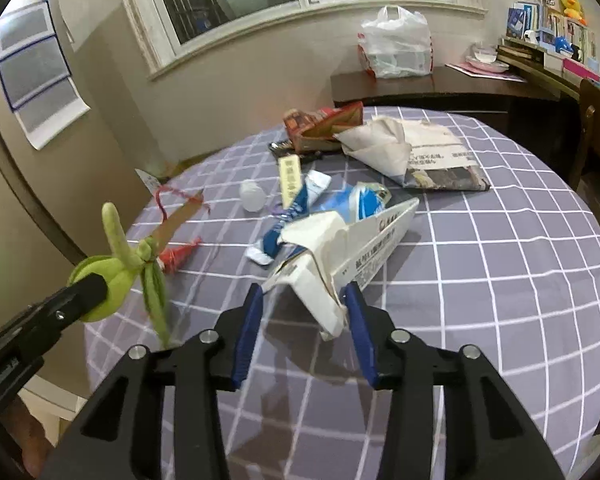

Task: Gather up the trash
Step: 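Close the left gripper on the green plush toy while the right gripper closes on the milk carton, then carry the plush toy and milk carton over to the floor bin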

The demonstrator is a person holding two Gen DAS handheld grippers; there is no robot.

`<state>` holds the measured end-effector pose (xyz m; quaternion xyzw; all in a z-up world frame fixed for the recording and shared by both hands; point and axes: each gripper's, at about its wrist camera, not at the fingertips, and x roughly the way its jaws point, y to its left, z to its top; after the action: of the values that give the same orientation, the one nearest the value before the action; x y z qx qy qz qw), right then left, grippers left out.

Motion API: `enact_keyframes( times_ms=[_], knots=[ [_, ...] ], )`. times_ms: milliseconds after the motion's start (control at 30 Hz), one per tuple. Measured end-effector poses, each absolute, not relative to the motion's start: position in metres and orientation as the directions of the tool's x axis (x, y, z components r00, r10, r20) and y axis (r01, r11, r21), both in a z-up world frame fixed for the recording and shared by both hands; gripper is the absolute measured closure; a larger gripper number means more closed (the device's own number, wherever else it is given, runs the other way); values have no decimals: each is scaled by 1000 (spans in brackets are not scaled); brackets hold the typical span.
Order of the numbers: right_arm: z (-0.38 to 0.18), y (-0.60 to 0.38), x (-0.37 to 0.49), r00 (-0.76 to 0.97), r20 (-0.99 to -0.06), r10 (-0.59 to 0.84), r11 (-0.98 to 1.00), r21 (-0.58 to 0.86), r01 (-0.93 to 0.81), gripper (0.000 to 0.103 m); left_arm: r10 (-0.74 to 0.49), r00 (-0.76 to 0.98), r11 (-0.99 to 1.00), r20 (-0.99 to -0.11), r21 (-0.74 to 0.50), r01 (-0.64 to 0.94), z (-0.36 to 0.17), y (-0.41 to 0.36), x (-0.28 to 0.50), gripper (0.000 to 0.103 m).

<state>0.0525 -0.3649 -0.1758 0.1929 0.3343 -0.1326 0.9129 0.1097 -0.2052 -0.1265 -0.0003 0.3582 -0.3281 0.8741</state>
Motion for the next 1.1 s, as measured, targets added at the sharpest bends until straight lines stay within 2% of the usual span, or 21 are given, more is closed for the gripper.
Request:
enact_keyframes(
  times_ms=[33,100,467,733,1100],
  knots=[
    [-172,-362,49,749,-653,-109,892,269,364,86,-584,525,779,-619,-246,577,-124,-202,108,96],
    [-164,-357,42,765,-636,-103,895,276,350,88,-598,529,774,-602,-262,577,-116,-195,104,96],
    [-139,-324,25,806,-586,-82,918,271,290,91,-636,576,763,-514,-302,572,-75,-172,93,96],
    [-110,-299,16,850,-525,-43,937,275,217,92,-619,613,780,-492,-295,551,-66,-152,81,96],
    [-89,-246,24,859,-512,31,959,257,119,92,-584,669,811,-459,-302,501,-57,-112,71,96]
  ],
)
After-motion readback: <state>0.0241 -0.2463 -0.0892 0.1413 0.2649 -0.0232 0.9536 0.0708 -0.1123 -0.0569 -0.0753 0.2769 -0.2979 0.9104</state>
